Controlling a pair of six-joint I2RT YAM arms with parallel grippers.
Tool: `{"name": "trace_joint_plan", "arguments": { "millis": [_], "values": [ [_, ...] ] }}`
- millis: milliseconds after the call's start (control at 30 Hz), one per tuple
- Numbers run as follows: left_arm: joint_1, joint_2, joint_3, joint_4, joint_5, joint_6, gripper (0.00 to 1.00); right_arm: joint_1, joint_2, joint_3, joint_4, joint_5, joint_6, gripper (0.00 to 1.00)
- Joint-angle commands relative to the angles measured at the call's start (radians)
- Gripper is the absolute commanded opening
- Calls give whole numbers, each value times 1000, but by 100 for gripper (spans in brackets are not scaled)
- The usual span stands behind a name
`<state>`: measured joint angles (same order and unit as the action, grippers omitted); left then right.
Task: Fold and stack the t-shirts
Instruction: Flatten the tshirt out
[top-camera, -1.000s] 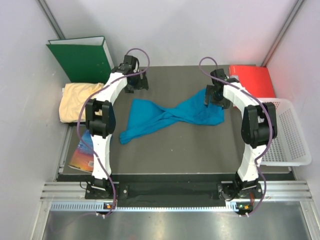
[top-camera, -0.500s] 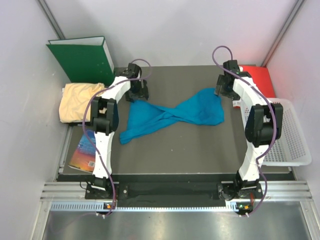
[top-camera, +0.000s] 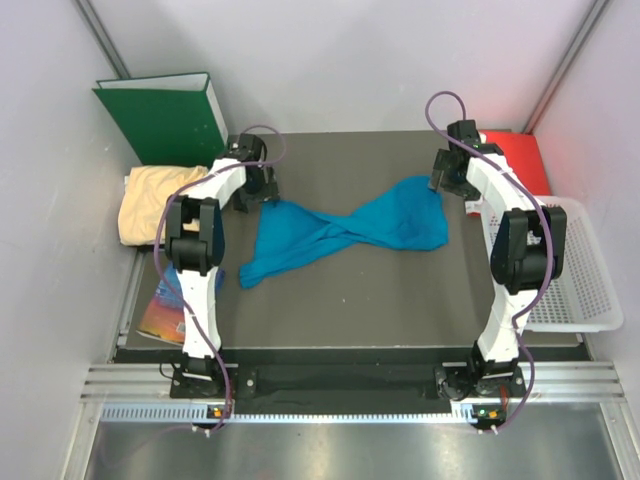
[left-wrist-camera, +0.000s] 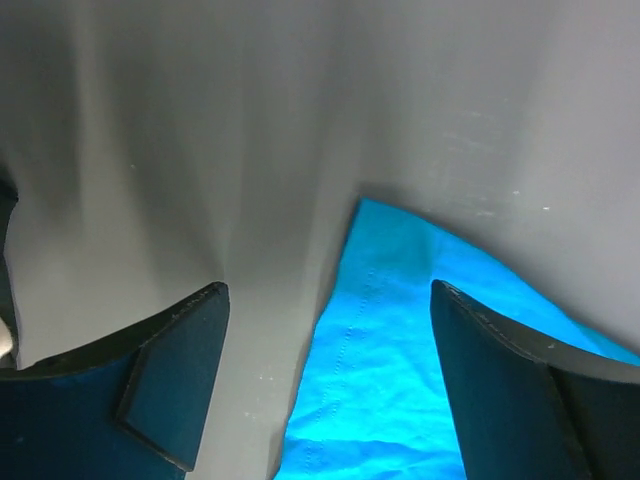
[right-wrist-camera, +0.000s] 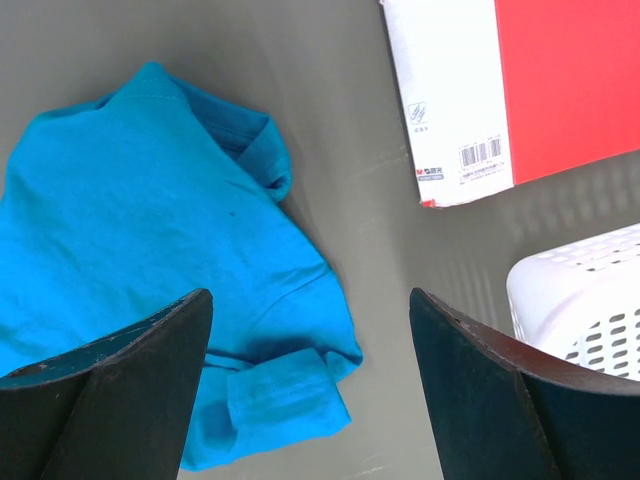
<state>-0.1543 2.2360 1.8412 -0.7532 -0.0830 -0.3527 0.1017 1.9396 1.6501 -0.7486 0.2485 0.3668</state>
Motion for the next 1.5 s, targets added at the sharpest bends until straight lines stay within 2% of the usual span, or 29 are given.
{"name": "trace_joint_plan", "arguments": {
  "millis": [0, 200, 333, 433, 533, 567, 667, 1033, 1167, 1467],
  "values": [
    [6, -21, -14, 57, 28, -6, 84, -8, 2, 17, 17, -18, -6, 79],
    [6, 33, 13, 103, 78, -5, 79, -10, 1, 27, 15, -31, -12, 80],
    [2, 80, 56, 109, 147, -3, 72, -13, -5, 24, 14, -31, -17, 80],
    [-2, 119, 85, 86, 154, 3, 64, -16, -11, 22, 9, -29, -17, 80],
    [-8, 137, 84, 84, 166, 6, 40, -20, -14, 19, 8, -28, -19, 80],
    [-10, 143, 85, 83, 169, 11, 26, -22, -16, 19, 8, -28, -19, 80],
    [-13, 149, 95, 66, 177, 11, 0, -30, -19, 19, 2, -26, -16, 80],
    [-11, -4, 86, 58, 92, 18, 0, -36, -22, 10, 3, -41, -5, 80],
    [-8, -96, 61, 60, 11, 15, 0, -36, -22, -7, 6, -48, 0, 80],
    [4, -283, -5, 109, -126, -11, 0, -48, 119, 76, -92, -153, 7, 81]
  ]
}}
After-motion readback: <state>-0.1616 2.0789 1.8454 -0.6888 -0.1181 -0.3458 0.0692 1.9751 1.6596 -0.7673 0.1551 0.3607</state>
